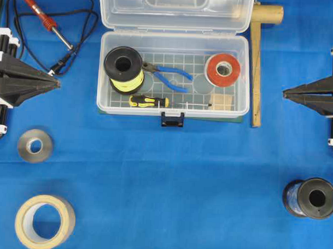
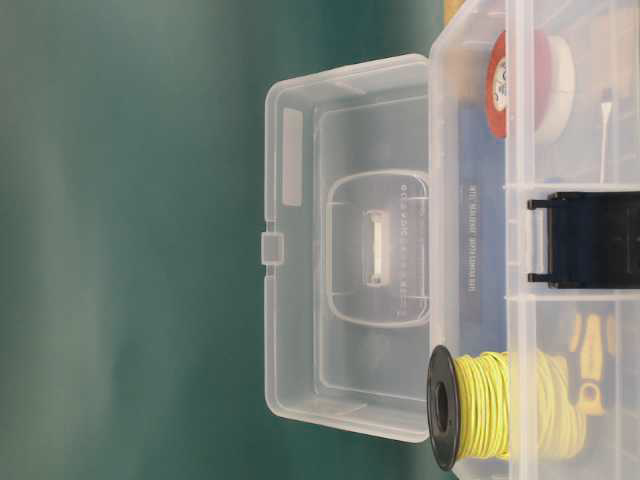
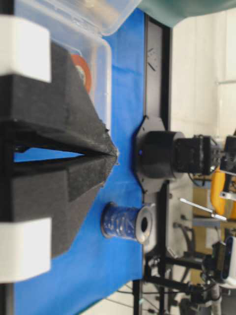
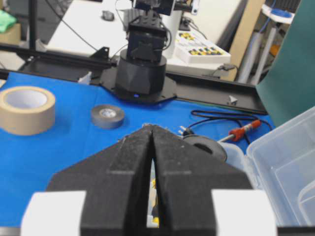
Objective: Pick the nipper from the toolbox among several items.
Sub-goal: 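Move the right gripper over the blue-handled pliers in the toolbox, then lower the right gripper and close it on the pliers' blue handle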
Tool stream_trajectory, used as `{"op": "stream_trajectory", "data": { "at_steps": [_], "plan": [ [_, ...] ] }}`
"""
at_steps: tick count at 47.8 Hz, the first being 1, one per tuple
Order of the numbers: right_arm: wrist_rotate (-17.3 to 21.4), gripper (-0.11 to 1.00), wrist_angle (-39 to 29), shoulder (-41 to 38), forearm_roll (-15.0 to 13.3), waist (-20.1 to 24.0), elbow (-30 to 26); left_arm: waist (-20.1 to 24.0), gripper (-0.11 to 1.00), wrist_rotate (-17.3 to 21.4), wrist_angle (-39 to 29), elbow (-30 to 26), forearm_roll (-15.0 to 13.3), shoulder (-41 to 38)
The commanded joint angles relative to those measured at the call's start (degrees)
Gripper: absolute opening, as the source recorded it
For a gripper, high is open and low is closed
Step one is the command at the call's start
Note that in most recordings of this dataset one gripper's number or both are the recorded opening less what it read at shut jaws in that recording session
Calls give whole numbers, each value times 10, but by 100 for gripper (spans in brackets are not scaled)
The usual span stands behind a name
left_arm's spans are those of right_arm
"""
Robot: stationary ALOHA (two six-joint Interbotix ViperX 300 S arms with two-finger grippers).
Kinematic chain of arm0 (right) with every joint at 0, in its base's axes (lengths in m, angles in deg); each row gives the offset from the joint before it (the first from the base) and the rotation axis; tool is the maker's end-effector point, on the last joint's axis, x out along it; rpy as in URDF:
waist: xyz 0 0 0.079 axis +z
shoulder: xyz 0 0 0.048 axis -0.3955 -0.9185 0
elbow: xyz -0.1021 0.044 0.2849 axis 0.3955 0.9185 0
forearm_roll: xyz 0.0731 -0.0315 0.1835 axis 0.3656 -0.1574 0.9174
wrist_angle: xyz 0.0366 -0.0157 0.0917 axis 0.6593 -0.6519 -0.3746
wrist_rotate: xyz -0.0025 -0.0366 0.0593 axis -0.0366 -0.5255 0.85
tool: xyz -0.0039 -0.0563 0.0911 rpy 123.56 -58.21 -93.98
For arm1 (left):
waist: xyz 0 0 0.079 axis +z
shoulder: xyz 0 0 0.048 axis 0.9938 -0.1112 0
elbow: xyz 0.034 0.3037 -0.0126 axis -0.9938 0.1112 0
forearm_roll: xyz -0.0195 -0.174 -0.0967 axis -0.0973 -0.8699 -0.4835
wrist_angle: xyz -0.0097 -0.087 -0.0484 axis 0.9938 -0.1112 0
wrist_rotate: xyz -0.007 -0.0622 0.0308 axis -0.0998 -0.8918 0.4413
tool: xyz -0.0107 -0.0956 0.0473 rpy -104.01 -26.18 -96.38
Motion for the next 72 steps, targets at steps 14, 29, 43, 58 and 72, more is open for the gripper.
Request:
{"op": "stream_trajectory", "data": {
  "at_steps": [14, 29, 43, 58, 72],
  "plan": [
    [16, 0, -91, -58, 9, -50, -81, 1, 0, 5, 4, -16, -18, -6],
    [16, 1, -245, -246, 7, -124, -233, 1, 0, 4, 8, -15, -18, -8],
    [9, 71, -376, -473, -14, -156, -388, 1, 0, 4, 7, -14, -18, -11],
    [4, 65, -422, -644, -19, -161, -486, 1, 0, -2, 5, -11, -18, -11],
    [2, 64, -410, -722, -20, -173, -512, 1, 0, -3, 4, -8, -19, -11]
  ]
}}
